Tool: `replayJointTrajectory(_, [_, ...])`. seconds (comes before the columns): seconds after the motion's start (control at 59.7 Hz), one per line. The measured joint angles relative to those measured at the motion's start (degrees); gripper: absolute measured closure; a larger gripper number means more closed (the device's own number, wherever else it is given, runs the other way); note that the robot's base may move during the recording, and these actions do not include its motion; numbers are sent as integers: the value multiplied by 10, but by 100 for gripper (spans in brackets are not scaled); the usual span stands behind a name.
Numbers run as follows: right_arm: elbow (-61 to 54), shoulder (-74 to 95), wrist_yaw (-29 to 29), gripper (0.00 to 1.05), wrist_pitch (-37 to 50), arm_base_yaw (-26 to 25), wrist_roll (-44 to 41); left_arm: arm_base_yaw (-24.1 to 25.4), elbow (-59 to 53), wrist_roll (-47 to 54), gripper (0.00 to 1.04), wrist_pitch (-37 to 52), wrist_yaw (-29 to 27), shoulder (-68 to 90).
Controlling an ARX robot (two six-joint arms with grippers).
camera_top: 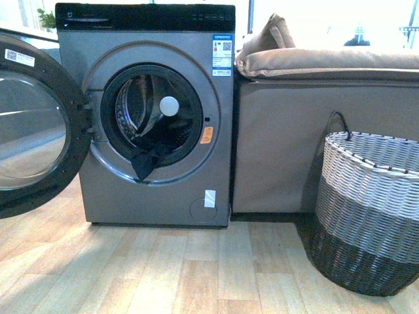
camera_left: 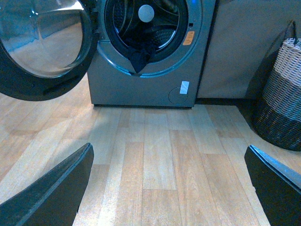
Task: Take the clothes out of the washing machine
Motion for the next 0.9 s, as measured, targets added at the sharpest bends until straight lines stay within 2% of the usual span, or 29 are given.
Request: replayJointTrajectory(0.904, [0, 0, 1, 7, 0, 0, 0, 0, 0, 0, 7, 0, 0, 0])
